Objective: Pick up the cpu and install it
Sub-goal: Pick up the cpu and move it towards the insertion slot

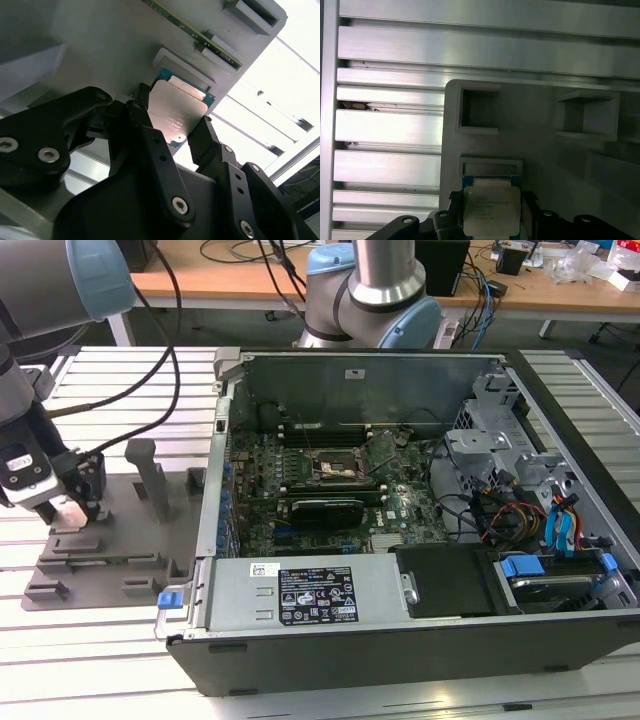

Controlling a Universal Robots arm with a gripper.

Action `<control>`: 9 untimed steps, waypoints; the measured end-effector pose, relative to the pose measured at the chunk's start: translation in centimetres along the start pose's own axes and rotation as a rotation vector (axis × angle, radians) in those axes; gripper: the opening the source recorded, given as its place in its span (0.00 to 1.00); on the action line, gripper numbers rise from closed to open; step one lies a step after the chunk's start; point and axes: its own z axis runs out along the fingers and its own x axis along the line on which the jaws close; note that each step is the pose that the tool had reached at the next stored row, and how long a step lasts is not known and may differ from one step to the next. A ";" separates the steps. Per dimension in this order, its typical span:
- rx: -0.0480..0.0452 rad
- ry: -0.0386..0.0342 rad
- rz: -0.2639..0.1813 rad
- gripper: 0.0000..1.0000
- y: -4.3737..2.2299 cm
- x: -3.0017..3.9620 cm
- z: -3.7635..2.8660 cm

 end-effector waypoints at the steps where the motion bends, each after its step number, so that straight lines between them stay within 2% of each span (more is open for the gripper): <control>1: 0.0000 0.0000 0.000 0.55 0.00 0.00 -0.09; 9: 0.0000 0.0000 0.000 0.55 -0.04 -0.03 -1.24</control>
